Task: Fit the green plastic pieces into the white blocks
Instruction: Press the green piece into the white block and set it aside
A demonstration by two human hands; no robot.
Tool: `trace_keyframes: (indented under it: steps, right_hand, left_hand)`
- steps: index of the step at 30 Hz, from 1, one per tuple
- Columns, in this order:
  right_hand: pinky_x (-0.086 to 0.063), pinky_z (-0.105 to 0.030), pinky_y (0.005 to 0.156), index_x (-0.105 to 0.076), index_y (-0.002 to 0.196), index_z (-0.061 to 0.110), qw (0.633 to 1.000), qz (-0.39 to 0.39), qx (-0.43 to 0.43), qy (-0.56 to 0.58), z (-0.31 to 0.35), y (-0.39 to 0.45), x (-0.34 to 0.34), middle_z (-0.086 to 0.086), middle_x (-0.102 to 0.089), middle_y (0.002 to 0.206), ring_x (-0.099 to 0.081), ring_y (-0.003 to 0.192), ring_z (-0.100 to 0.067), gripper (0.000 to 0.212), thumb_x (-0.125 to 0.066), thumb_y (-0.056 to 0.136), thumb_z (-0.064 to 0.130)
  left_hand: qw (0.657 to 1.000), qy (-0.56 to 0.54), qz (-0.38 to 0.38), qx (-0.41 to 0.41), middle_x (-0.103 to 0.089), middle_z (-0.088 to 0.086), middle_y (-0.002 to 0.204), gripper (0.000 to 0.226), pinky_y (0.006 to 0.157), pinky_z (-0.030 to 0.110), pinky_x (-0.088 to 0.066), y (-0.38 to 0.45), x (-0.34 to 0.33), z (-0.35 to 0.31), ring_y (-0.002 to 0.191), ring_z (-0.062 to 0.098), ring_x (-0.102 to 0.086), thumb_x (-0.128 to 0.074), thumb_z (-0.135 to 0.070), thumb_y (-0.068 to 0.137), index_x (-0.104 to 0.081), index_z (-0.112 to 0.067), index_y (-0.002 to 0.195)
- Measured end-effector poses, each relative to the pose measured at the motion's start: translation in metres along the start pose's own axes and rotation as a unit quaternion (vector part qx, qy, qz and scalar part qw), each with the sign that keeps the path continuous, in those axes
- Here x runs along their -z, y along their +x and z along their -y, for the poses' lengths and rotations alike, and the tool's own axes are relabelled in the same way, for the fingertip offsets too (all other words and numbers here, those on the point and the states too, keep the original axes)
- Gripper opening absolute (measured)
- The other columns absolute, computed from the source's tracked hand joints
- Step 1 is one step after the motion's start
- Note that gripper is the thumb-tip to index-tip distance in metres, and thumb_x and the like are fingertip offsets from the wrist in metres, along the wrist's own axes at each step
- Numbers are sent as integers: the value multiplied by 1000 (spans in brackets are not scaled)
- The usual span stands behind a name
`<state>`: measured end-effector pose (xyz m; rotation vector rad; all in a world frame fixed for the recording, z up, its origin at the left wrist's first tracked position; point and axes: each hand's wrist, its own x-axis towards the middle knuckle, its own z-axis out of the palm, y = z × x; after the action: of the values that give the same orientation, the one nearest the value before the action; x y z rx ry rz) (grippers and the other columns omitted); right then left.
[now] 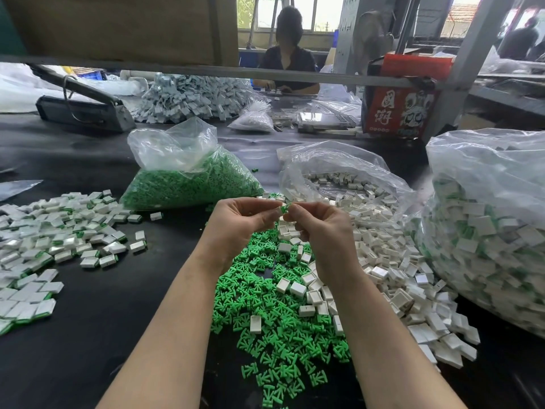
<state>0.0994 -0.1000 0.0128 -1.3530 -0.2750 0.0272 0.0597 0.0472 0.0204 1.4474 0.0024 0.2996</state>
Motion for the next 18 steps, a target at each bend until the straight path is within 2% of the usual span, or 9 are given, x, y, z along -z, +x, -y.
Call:
trace_keyframes:
  steps: [3,6,12,18]
  right_hand:
    - [-44,-14,56,-70,85,7,1000,-3,6,-11,-1,0,0,-4,-70,73,-58,56,1,2,-71,86,8]
    - [-46,-16,57,-70,89,3,998,-7,27,-58,-3,-1,0,-9,-70,79,-58,58,1,9,-72,85,11]
    - [-57,-26,69,-70,92,1,992,-9,60,-107,-4,-2,-2,-13,-72,85,-69,78,-24,11,-72,86,11]
    - [-58,-33,70,-68,87,7,985,-5,77,-153,-6,-2,-3,-10,-71,79,-69,75,-25,5,-69,89,12]
  left_hand:
    - [1000,1,2,-5,-77,6,88,15,71,19,-54,0,0,0,79,11,-71,-78,-17,66,-81,-20,81]
    - [1000,6,2,-7,-77,4,87,14,71,18,-54,0,-2,1,78,10,-71,-77,-17,67,-80,-21,79]
    - [1000,16,-9,-11,-77,4,82,13,69,18,-54,2,-1,7,74,10,-69,-77,-8,72,-79,-17,82]
    - [999,15,-27,24,-75,5,77,18,67,18,-54,5,0,12,71,12,-70,-78,-14,69,-76,-9,87]
